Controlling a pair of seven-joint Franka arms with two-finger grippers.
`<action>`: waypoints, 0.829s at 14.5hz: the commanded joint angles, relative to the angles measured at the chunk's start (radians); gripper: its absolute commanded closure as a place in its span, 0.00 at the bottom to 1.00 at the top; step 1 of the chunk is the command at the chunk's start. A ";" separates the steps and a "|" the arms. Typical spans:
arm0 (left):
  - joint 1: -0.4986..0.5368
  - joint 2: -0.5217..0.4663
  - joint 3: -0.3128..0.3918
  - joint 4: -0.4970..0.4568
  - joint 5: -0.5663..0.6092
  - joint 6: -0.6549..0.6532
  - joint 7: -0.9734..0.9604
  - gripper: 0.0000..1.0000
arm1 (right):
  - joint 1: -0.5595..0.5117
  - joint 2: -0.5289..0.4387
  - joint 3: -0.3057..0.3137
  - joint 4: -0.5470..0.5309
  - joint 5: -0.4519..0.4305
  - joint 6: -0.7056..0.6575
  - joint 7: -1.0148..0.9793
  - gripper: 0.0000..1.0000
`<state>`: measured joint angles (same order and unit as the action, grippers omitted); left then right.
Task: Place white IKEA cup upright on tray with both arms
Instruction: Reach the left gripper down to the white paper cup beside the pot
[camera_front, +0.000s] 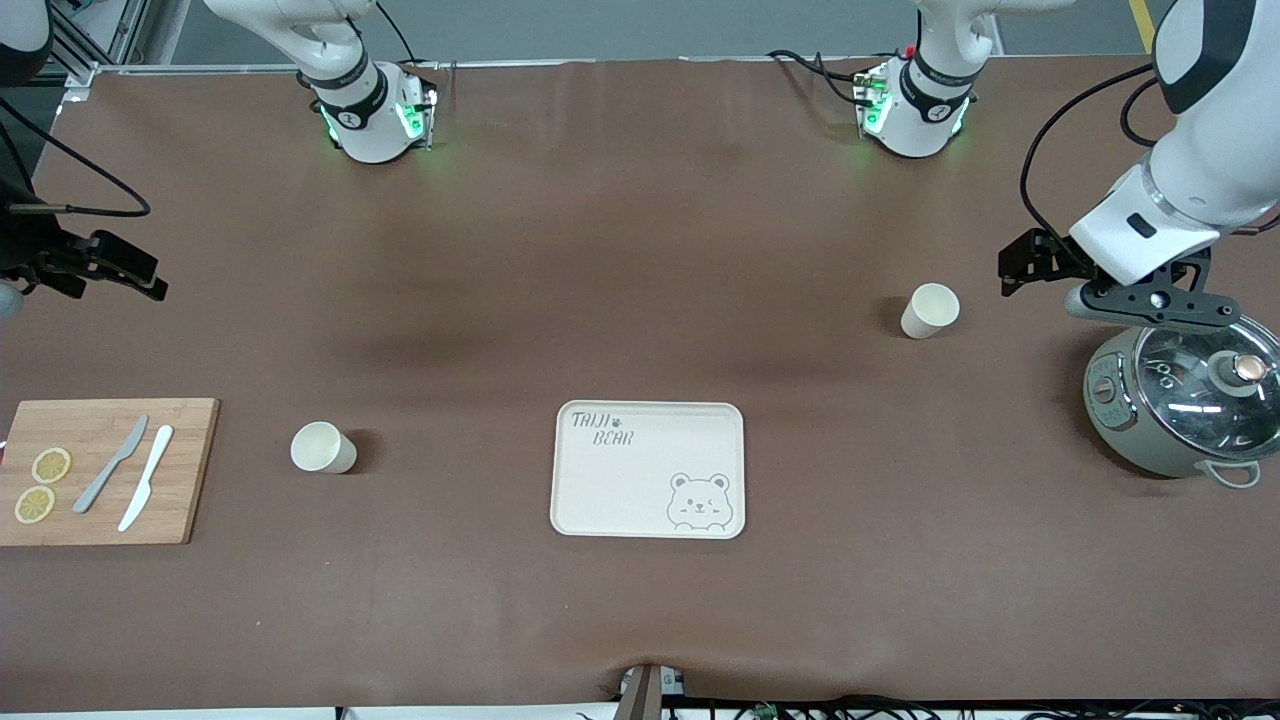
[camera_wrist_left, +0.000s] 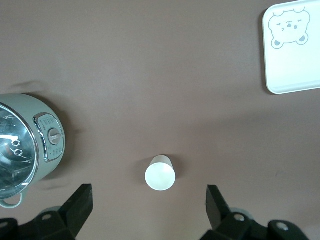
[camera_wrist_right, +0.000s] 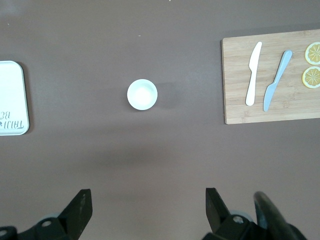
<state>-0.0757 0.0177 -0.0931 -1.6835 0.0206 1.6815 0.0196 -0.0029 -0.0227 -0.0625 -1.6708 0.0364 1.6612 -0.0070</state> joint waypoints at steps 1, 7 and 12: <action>0.005 0.011 0.001 0.021 -0.016 -0.013 0.016 0.00 | 0.001 -0.025 0.000 -0.027 -0.012 0.011 -0.002 0.00; 0.004 0.013 -0.004 0.011 -0.017 -0.009 0.016 0.00 | 0.000 -0.025 0.000 -0.027 -0.012 0.009 -0.002 0.00; 0.002 0.019 -0.007 -0.076 -0.017 0.070 0.016 0.00 | -0.002 -0.025 0.000 -0.027 -0.012 0.008 -0.002 0.00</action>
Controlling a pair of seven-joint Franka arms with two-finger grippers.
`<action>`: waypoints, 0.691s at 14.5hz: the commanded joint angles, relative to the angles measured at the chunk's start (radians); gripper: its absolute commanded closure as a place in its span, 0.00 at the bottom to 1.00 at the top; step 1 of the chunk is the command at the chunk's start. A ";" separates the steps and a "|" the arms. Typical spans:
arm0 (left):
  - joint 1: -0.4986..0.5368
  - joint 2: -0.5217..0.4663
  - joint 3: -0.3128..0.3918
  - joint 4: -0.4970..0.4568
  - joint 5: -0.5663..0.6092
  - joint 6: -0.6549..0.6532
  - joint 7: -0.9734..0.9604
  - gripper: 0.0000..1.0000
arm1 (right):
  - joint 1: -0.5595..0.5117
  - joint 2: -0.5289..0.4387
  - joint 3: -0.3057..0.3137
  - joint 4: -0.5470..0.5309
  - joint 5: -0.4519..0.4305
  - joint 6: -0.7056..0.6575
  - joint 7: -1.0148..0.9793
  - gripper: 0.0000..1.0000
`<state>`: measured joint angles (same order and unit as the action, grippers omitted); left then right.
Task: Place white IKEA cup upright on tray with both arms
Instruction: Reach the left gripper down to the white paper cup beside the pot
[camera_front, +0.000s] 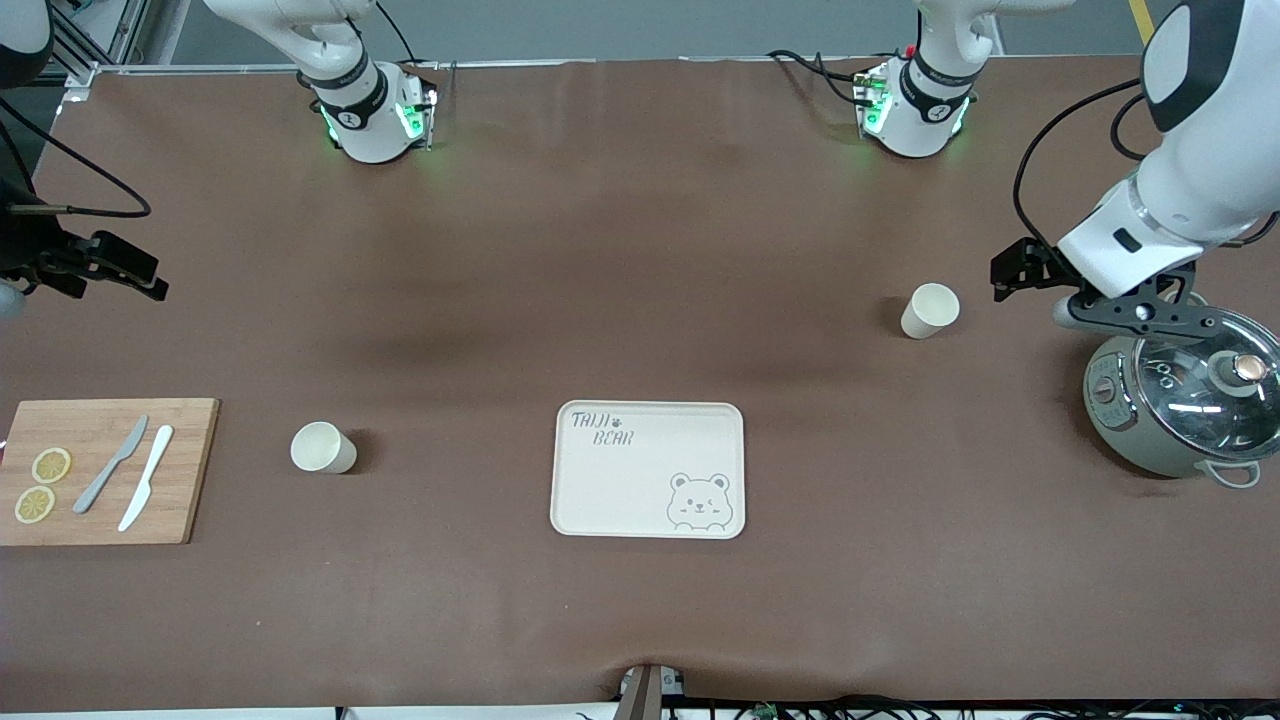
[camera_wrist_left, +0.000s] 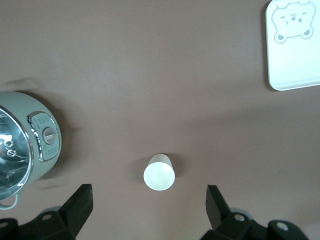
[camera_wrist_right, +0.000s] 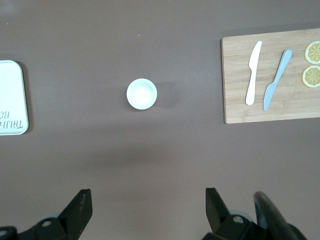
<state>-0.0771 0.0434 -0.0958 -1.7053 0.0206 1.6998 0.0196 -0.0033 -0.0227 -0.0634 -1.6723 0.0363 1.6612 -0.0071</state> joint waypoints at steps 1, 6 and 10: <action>0.005 -0.011 -0.004 -0.086 -0.016 0.079 0.016 0.00 | -0.001 -0.025 0.001 -0.026 -0.012 0.006 -0.004 0.00; 0.007 -0.051 -0.004 -0.243 -0.014 0.194 0.016 0.00 | -0.003 -0.025 0.001 -0.026 -0.012 0.006 -0.004 0.00; 0.010 -0.115 -0.004 -0.443 -0.014 0.371 0.016 0.00 | 0.000 -0.014 0.001 -0.009 -0.012 0.000 -0.004 0.00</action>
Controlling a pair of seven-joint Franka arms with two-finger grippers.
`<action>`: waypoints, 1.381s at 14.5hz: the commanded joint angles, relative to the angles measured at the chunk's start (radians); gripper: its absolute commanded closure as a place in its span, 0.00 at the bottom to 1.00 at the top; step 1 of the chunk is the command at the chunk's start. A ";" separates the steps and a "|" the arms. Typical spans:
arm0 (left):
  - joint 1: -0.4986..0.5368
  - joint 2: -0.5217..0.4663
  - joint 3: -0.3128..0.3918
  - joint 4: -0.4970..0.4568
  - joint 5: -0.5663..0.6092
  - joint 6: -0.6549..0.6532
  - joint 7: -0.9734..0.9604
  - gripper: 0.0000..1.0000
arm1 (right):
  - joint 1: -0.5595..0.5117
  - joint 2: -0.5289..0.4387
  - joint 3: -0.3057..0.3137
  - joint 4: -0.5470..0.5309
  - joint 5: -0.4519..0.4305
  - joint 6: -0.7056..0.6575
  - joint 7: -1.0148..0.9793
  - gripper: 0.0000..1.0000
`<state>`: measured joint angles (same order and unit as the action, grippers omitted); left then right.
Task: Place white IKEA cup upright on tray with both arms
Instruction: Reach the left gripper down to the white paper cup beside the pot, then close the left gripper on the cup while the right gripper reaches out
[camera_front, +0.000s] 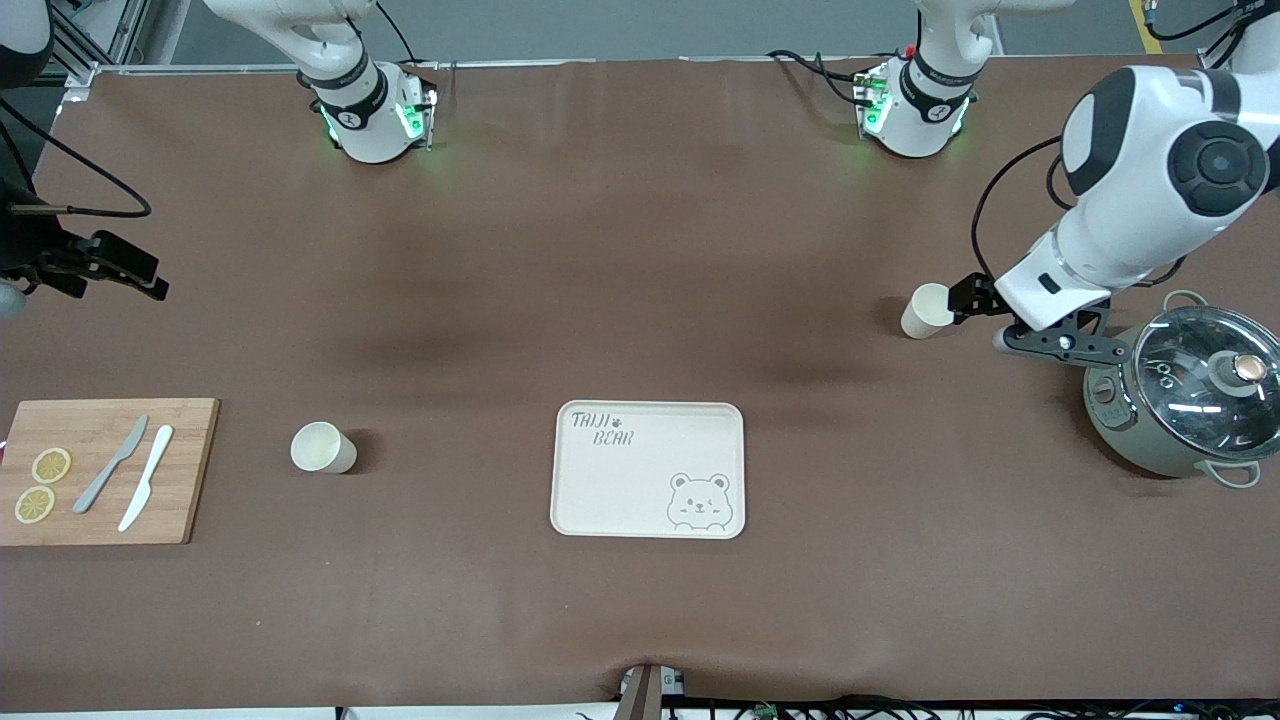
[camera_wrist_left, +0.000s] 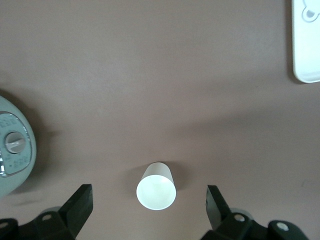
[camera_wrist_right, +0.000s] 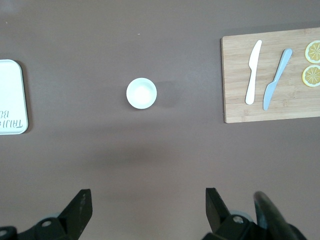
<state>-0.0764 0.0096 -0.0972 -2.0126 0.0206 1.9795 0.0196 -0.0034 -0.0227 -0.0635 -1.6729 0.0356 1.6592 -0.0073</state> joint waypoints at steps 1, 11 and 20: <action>0.009 -0.097 -0.002 -0.190 -0.014 0.135 0.016 0.00 | 0.005 -0.014 0.001 -0.008 -0.013 0.001 -0.003 0.00; 0.089 -0.076 0.001 -0.629 -0.014 0.716 0.099 0.00 | 0.055 0.055 0.002 -0.007 0.001 0.024 -0.002 0.00; 0.122 -0.050 0.002 -0.690 -0.014 0.806 0.114 0.00 | 0.131 0.265 0.001 0.021 -0.028 0.235 -0.011 0.00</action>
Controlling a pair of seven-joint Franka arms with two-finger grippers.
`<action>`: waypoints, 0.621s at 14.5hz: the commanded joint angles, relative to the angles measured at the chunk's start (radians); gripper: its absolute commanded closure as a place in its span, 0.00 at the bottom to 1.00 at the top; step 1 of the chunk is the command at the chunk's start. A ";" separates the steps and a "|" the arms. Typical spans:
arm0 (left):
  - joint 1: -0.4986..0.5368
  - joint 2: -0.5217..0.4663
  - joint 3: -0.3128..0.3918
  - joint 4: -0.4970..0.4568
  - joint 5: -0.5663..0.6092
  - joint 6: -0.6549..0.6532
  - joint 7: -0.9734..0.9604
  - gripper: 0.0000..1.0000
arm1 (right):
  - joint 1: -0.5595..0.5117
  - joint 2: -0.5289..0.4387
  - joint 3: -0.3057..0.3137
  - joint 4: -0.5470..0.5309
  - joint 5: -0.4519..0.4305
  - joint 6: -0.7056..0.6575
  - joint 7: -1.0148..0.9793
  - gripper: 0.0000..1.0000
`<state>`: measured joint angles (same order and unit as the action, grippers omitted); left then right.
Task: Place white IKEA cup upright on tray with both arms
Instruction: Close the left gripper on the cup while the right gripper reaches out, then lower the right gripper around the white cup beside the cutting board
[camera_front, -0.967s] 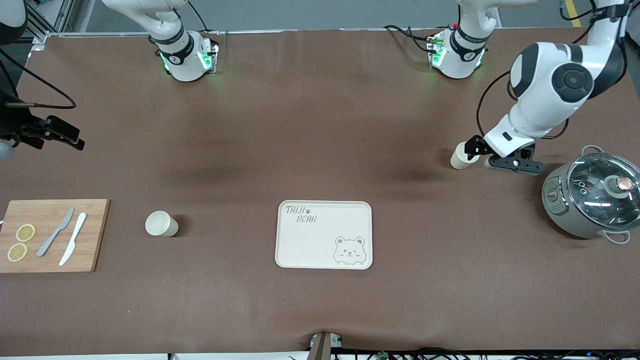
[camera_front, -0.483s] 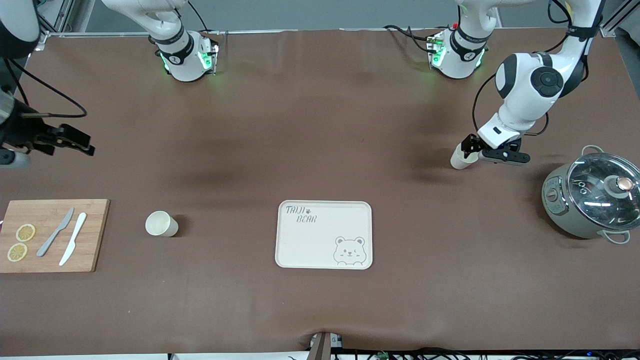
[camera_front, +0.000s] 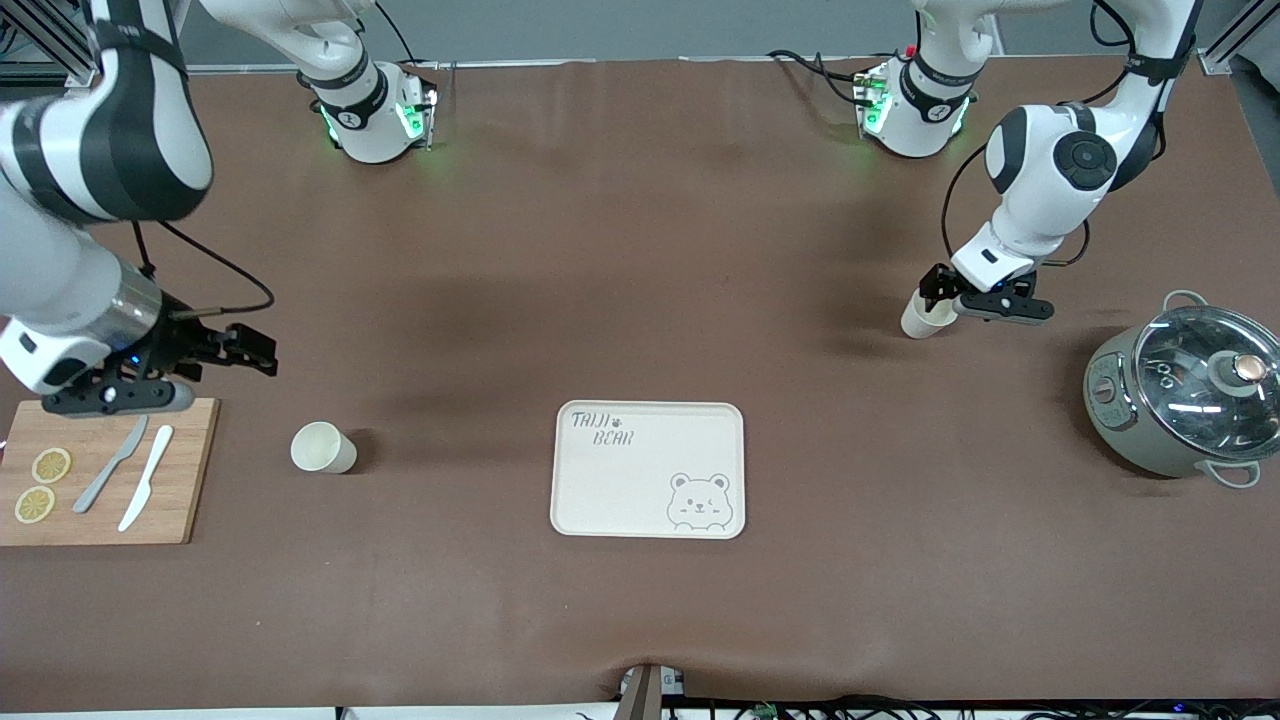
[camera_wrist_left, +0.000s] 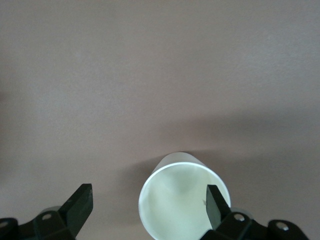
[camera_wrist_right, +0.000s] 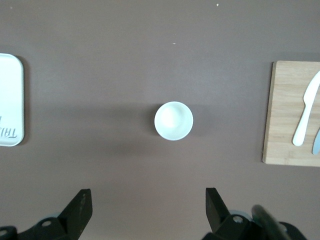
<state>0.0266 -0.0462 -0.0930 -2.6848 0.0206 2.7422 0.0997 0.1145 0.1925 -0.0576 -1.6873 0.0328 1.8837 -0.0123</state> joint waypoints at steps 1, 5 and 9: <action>0.028 0.019 -0.002 -0.018 -0.014 0.050 0.037 0.00 | 0.010 0.080 -0.005 0.052 -0.042 0.012 -0.006 0.00; 0.055 0.043 -0.004 -0.026 -0.014 0.088 0.055 0.00 | -0.030 0.165 -0.008 0.066 -0.048 0.058 -0.059 0.00; 0.055 0.078 -0.004 -0.024 -0.013 0.128 0.055 0.00 | -0.107 0.217 -0.007 0.064 -0.031 0.123 -0.224 0.00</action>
<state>0.0745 0.0187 -0.0922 -2.7012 0.0206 2.8310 0.1319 0.0428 0.3867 -0.0757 -1.6568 -0.0031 2.0094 -0.1776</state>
